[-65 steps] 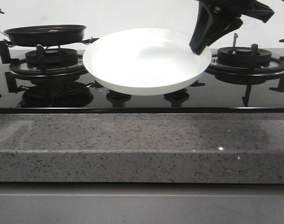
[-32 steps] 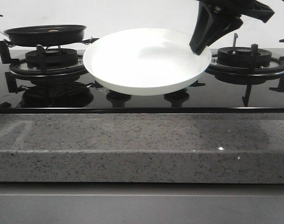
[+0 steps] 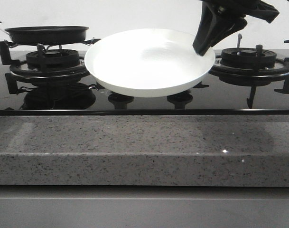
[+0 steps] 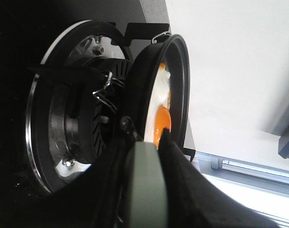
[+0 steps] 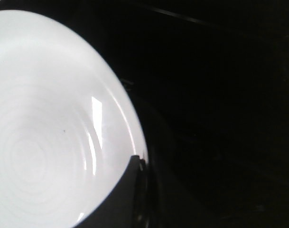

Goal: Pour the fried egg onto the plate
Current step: 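Lift the pan with the left gripper and tilt it toward the plate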

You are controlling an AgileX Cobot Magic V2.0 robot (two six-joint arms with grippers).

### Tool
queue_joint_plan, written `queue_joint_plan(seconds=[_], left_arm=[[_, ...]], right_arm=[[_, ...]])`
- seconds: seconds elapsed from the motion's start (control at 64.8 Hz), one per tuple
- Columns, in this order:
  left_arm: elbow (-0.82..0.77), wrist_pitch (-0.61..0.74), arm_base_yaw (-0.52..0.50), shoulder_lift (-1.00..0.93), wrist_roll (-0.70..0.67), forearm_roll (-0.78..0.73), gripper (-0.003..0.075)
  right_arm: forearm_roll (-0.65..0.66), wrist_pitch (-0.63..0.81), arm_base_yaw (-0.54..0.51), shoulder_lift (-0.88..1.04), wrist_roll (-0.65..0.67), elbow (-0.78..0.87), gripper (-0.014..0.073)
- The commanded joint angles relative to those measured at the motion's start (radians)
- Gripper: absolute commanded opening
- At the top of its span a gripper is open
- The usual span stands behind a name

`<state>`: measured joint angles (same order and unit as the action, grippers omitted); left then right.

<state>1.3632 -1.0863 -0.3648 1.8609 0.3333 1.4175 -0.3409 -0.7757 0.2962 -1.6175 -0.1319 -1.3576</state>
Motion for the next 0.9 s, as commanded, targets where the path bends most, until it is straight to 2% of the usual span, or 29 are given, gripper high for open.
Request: queue_joint_plan(seconds=[0.0,0.139,0.401,0.664,0.88], left_arm=[[0.03,-0.043,0.003,-0.044,0.004,0.076,0.0039],[0.03,-0.055,0.003,-0.046,0.007,0.1,-0.0018],[0.03,-0.122,0.003,-0.068,0.1,0.25,-0.0019],[0.03,-0.102,0.003,-0.158,0.16,0.249,-0.0019],[0.03,-0.003,0.008,-0.263,0.183,0.206,-0.0019]], right_arm=[[-0.025,0.048,0.0,0.042,-0.004,-0.023,-0.0069],[-0.025,0.048,0.0,0.042,-0.004,-0.023,-0.0069],[-0.025,0.048,0.0,0.042,-0.004,-0.023,-0.0069],[-0.025,0.048,0.0,0.042,-0.004,-0.023,-0.0069],[-0.025,0.048,0.0,0.042,-0.004,-0.023,-0.0069]])
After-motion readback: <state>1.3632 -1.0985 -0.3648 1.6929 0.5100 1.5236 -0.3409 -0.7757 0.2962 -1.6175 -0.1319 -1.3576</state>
